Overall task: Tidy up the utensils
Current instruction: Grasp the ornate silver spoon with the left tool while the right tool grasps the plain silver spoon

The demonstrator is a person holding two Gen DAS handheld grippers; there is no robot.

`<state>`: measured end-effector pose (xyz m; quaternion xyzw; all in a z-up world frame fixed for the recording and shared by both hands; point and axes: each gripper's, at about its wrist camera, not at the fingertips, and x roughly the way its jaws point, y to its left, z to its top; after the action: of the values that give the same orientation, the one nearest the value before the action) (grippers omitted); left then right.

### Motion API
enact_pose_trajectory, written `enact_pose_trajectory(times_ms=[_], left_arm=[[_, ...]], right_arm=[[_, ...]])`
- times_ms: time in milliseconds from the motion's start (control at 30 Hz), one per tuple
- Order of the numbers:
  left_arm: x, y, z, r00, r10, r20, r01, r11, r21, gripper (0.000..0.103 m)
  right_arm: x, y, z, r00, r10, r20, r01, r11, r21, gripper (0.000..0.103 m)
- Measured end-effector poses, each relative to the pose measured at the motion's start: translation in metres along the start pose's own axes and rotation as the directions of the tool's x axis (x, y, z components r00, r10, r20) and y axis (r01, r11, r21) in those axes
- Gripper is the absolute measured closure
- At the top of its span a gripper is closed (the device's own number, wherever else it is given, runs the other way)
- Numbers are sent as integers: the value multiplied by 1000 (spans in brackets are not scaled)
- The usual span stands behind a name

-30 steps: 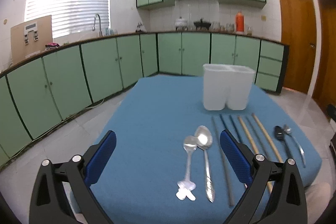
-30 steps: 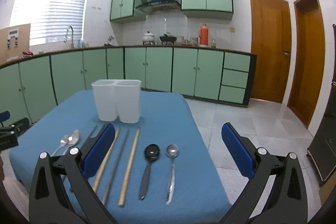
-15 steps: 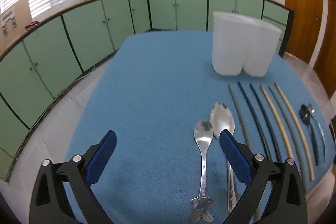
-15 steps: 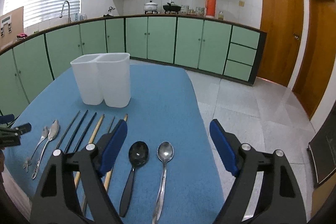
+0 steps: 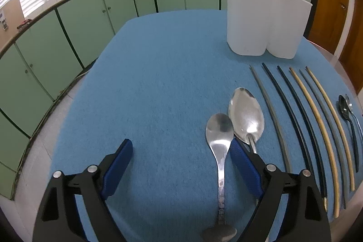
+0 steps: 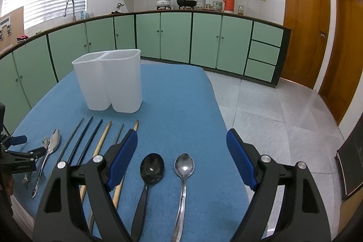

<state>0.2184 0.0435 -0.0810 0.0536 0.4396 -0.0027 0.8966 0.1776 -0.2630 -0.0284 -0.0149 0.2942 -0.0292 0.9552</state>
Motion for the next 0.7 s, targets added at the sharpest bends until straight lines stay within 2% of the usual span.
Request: enact_pose_trajectory(times_ms=[167, 267, 467, 567, 633, 667, 700], left_arm=[[3, 10, 4, 1000, 28, 13, -28, 1000, -13, 18], [1, 13, 8, 1000, -1, 27, 2, 999, -38, 18], [13, 10, 15, 1000, -10, 15, 11, 999, -42, 19], [15, 11, 15, 999, -39, 18, 40, 998, -51, 32], [14, 10, 18, 998, -65, 25, 66, 997, -45, 53], [14, 10, 19, 996, -81, 25, 83, 995, -48, 59], [14, 11, 21, 994, -103, 25, 104, 993, -50, 69]], right_arm=[[6, 3, 0, 1000, 6, -6, -6, 1000, 3, 25], [10, 4, -1, 1000, 4, -8, -4, 1000, 0, 25], [20, 2, -2, 1000, -7, -26, 7, 1000, -4, 25], [23, 0, -2, 999, -15, -30, 15, 1000, -11, 25], [25, -2, -3, 999, -21, -34, 20, 1000, -17, 25], [25, -3, -3, 999, -22, -35, 21, 1000, -20, 25], [26, -4, -3, 999, -22, -37, 21, 1000, -23, 25]])
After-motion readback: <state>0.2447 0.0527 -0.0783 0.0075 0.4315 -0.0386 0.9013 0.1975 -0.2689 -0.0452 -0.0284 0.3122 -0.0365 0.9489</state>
